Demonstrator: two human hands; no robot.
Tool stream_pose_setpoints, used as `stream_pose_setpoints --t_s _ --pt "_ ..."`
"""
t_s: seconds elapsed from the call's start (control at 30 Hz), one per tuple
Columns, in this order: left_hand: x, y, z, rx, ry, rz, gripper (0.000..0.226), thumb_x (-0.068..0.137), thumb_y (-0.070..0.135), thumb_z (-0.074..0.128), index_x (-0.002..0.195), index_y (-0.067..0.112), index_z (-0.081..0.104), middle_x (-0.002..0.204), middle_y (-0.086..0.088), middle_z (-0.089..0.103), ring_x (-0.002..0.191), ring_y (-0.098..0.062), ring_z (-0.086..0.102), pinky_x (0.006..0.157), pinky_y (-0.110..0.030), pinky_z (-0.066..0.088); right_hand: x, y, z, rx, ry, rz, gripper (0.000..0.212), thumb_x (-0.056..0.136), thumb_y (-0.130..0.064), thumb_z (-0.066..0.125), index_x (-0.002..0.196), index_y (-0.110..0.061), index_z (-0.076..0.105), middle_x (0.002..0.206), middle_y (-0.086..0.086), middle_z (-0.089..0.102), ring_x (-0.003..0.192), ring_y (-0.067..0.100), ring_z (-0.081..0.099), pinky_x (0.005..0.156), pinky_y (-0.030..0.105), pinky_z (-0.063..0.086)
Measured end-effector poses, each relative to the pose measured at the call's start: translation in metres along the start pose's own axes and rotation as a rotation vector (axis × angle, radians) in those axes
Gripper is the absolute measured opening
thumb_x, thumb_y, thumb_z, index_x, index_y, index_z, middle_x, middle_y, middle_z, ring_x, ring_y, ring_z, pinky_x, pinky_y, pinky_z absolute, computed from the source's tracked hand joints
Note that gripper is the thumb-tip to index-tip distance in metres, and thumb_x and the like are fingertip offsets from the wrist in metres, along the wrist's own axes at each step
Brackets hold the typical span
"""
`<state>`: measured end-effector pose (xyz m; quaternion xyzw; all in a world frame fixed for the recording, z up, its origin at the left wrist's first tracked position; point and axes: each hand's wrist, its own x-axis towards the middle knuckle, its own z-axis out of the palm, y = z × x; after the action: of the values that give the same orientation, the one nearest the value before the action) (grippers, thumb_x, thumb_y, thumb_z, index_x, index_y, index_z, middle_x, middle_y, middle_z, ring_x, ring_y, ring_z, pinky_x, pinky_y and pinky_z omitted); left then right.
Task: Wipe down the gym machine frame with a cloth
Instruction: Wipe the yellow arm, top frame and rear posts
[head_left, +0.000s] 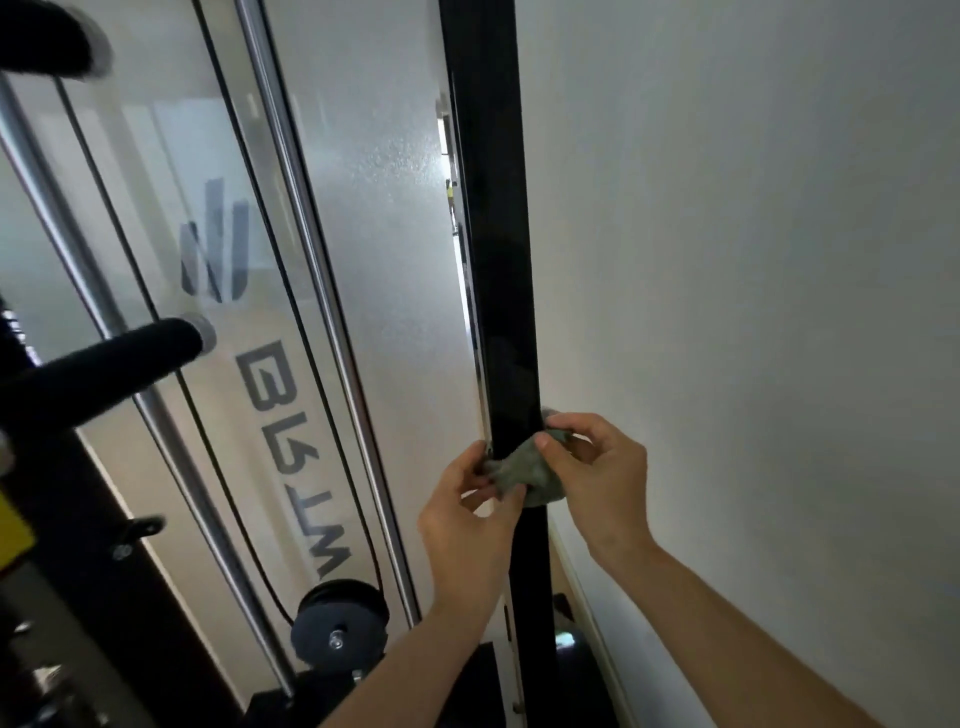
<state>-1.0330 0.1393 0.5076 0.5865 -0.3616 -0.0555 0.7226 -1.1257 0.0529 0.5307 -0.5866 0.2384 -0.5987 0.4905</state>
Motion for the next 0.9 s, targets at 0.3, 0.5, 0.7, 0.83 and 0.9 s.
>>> stream_pose_setpoints --t_s 0.3,0.5,0.7,0.83,0.9 --pt "0.037 0.088 0.006 0.007 0.158 -0.167 0.033 0.083 -0.001 0.077 0.099 0.027 0.072 0.094 0.005 0.076 0.084 -0.005 0.072 0.074 -0.023 0.061 0.040 -0.090 0.009 -0.144 -0.080 0.084 0.020 0.082 0.000 0.079 0.097 -0.013 0.075 0.100 -0.003 0.075 0.093 0.010 0.073 0.084 0.028 0.061" --pt "0.055 0.139 0.021 -0.045 0.233 -0.283 0.025 0.087 0.002 0.075 0.098 0.024 0.071 0.092 0.005 0.075 0.084 -0.004 0.072 0.079 -0.028 0.062 0.069 -0.148 0.015 -0.213 -0.204 0.121 0.030 0.081 -0.005 0.082 0.106 -0.017 0.071 0.102 -0.005 0.073 0.095 0.011 0.071 0.085 0.033 0.061" --pt "0.088 0.192 0.021 -0.037 0.205 -0.258 0.024 0.087 0.003 0.075 0.093 0.025 0.071 0.092 0.006 0.075 0.085 -0.005 0.072 0.081 -0.024 0.060 0.092 -0.195 0.024 -0.273 -0.211 0.123 0.036 0.082 0.000 0.079 0.109 -0.019 0.064 0.108 0.002 0.070 0.100 0.020 0.069 0.091 0.031 0.059" --pt "0.106 0.227 0.022 -0.040 0.186 -0.244 0.017 0.089 0.004 0.074 0.100 0.016 0.072 0.096 0.003 0.075 0.089 -0.008 0.072 0.084 -0.024 0.059 0.110 -0.224 0.034 -0.219 -0.137 0.119 0.028 0.083 0.000 0.078 0.100 -0.018 0.066 0.102 0.000 0.071 0.094 0.014 0.071 0.079 0.018 0.058" --pt "0.116 0.246 0.023 -0.036 0.183 -0.229 0.016 0.089 0.003 0.074 0.101 0.014 0.072 0.096 0.003 0.074 0.089 -0.007 0.071 0.083 -0.023 0.059 0.120 -0.238 0.038 -0.218 -0.121 0.123 0.027 0.082 -0.002 0.079 0.099 -0.017 0.066 0.102 -0.001 0.071 0.093 0.012 0.071 0.080 0.018 0.057"
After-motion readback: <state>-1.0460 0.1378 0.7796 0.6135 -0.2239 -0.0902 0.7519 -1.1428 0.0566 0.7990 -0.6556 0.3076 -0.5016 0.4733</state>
